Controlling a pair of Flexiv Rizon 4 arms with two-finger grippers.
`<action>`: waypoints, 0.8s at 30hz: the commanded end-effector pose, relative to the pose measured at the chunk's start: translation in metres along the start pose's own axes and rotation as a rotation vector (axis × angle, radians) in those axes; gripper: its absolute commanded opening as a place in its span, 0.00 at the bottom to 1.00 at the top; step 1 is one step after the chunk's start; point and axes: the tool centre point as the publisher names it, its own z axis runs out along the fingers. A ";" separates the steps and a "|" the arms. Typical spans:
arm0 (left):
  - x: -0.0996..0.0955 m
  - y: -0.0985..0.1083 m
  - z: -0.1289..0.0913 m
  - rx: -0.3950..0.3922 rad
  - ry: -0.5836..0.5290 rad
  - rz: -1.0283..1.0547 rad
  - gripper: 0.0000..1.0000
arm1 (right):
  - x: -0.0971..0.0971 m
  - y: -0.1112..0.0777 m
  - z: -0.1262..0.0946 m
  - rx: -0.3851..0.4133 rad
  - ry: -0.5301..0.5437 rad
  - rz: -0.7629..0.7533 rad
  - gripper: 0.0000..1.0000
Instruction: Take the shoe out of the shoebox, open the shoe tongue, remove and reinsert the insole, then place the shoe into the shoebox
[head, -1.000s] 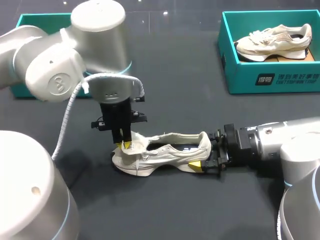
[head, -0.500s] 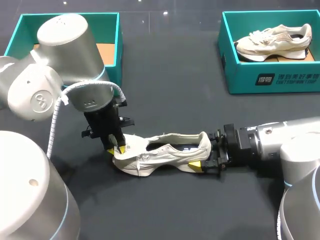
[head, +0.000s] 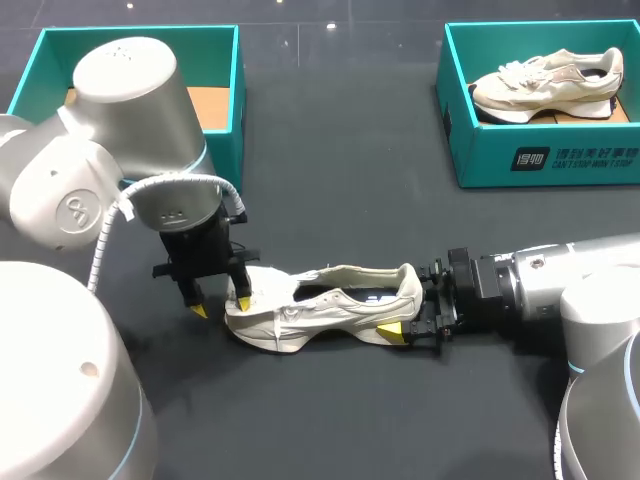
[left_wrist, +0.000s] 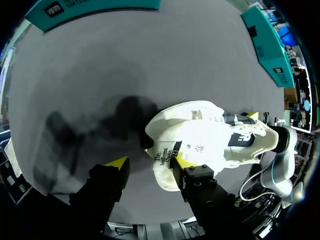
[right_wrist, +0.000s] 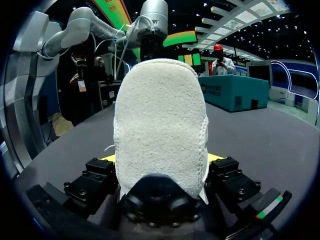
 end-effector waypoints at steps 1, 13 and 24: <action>0.003 0.004 -0.018 0.018 0.002 0.012 0.57 | 0.001 -0.001 0.001 0.005 0.000 0.001 0.00; 0.036 0.007 -0.081 0.093 0.048 0.145 0.59 | 0.001 -0.001 0.001 0.005 0.000 0.001 0.00; 0.077 0.000 -0.129 0.090 0.065 0.319 0.56 | 0.001 -0.001 0.001 0.005 0.000 0.001 0.00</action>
